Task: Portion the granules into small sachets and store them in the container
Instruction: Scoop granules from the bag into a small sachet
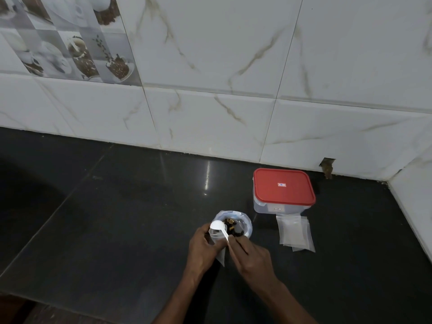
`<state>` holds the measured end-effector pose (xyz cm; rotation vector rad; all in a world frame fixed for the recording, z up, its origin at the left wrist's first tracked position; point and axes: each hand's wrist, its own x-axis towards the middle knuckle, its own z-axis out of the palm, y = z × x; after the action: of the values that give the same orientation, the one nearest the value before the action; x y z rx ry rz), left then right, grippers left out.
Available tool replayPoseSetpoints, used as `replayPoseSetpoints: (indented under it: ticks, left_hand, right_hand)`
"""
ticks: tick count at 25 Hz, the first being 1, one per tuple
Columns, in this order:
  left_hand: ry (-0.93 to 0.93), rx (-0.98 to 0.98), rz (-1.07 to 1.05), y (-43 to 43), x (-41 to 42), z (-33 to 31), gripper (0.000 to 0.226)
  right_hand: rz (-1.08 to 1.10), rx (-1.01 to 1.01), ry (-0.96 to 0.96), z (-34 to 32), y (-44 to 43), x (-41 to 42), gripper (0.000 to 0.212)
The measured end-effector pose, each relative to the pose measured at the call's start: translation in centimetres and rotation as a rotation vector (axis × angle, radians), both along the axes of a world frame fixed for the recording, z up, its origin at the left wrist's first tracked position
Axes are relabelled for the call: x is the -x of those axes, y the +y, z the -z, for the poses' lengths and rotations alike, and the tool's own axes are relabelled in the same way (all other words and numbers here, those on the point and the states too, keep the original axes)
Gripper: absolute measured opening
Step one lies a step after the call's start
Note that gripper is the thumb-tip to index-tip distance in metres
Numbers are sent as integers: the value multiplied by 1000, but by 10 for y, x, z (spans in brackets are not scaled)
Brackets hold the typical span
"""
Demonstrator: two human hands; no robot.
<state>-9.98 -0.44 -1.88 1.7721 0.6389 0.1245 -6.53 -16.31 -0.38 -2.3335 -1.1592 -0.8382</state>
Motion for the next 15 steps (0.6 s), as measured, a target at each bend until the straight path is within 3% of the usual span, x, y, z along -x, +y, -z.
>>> replayPoseSetpoints:
  ticks: [2,5,7,9,12,15]
  left_hand:
    - [0,-4,12,1,-1,-1,46]
    - [-8,-28,-3,2,3,-1,46]
    - [-8,-35,-13,2,5,0,45]
    - [5,-22,1,5,7,4,46]
    - [26,22,20,8,6,8,47]
    - [16,47,25,8,6,6,43]
  right_hand:
    - [60,-58,127,-2,2,-4,20]
    - [276,-213,493,-2,4,-19,12]
    - [403,-59,652,0,5,-29,8]
    - [456,176,719,-1,10,-34,9]
    - [445,354,669,-2,24,-36,14]
    - [452,243,733,6,33,-37,19]
